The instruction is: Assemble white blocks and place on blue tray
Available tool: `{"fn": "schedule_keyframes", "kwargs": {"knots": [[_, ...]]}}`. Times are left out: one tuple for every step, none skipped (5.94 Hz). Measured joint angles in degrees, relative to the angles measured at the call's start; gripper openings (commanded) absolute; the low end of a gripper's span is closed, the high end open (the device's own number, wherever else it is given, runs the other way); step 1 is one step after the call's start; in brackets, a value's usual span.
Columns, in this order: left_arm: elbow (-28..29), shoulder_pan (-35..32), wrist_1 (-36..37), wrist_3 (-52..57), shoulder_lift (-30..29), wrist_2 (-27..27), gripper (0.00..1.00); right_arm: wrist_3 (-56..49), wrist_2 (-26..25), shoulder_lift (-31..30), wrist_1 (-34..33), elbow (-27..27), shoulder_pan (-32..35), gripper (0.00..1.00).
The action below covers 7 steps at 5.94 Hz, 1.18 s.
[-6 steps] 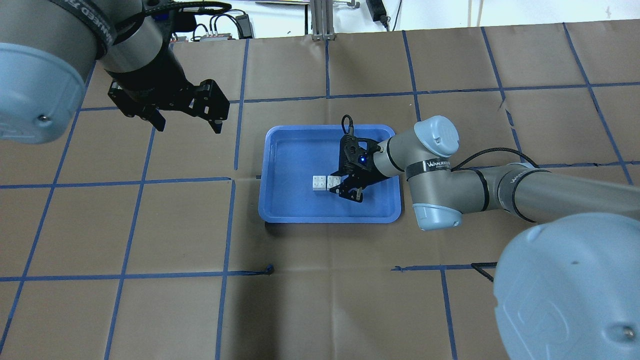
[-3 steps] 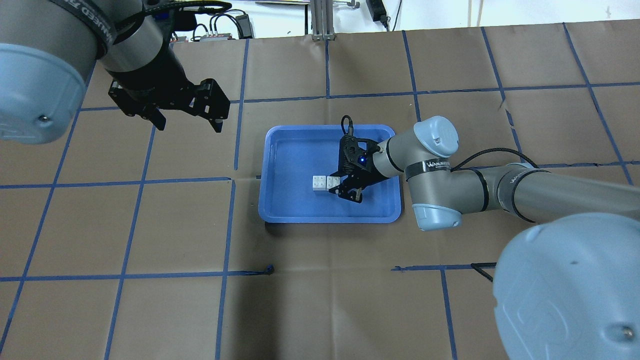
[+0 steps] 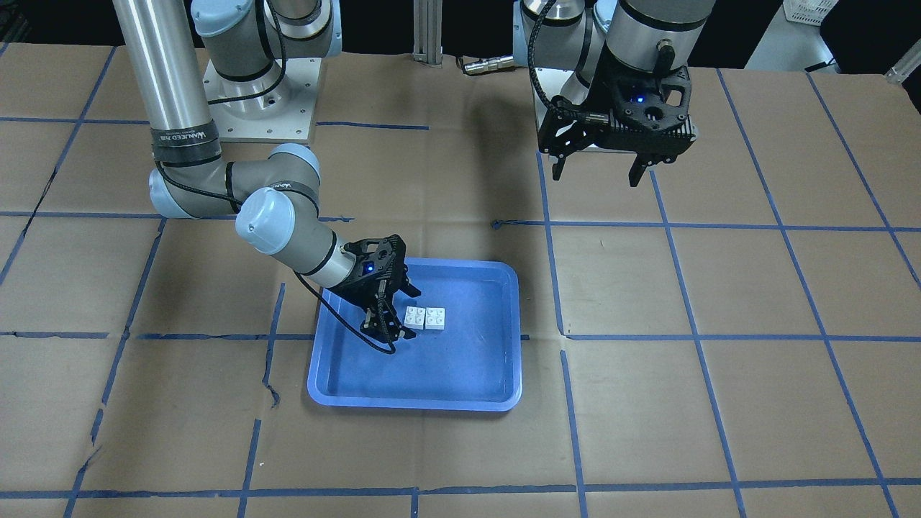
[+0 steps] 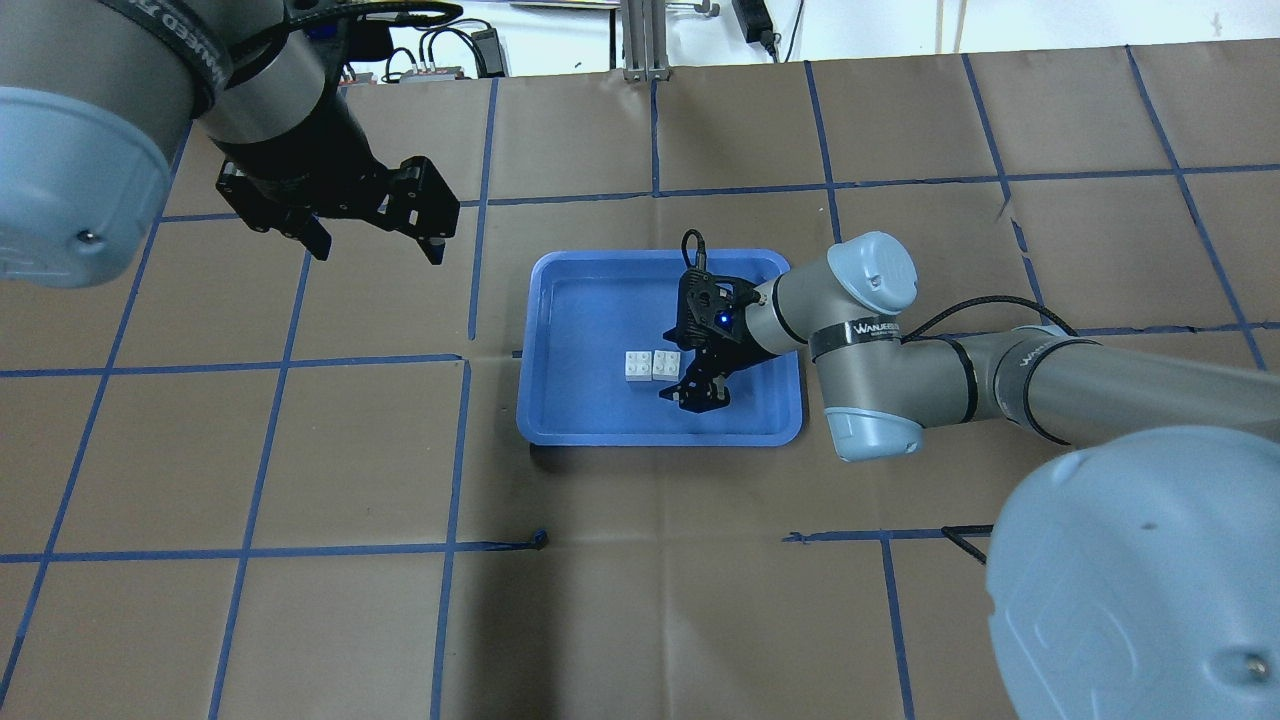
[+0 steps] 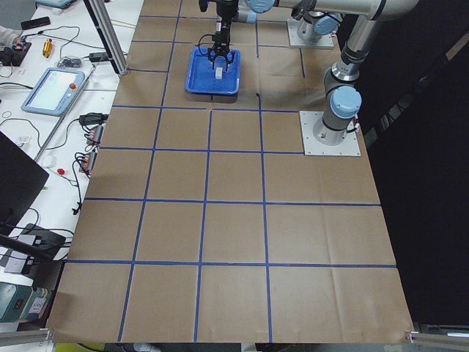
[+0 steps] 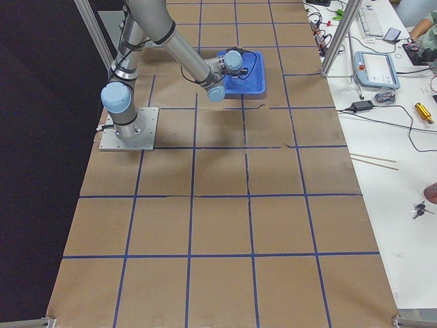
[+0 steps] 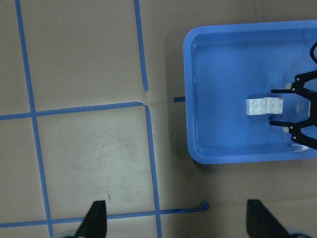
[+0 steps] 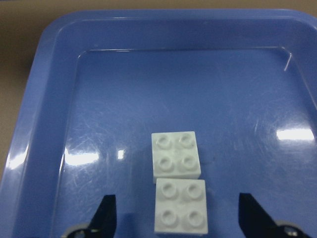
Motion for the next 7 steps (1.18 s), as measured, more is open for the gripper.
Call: {"fn": "schedule_keyframes", "kwargs": {"knots": [[0.0,0.0,0.01,0.0,0.0,0.02,0.99,0.32,-0.32,-0.22,0.0,-0.19,-0.01,1.0],[0.0,-0.01,0.01,0.0,0.0,0.04,0.99,0.67,-0.93,-0.74,0.19,-0.65,-0.06,1.0],[0.0,0.0,0.01,0.0,0.0,0.04,0.99,2.07,-3.08,-1.89,0.69,-1.29,-0.08,1.0],[0.0,0.02,0.01,0.0,0.0,0.04,0.99,4.44,-5.98,-3.31,2.36,-1.93,-0.12,1.0],[0.0,0.02,0.01,0.0,0.0,0.04,0.99,6.39,-8.82,-5.17,6.14,-2.73,-0.15,1.0],[0.0,0.01,0.01,0.0,-0.01,0.04,0.99,9.57,-12.24,-8.06,11.94,-4.16,-0.21,1.0],[0.0,-0.01,0.01,0.0,-0.01,0.04,0.99,14.98,-16.2,-11.06,18.96,-6.32,-0.24,1.0]]}}
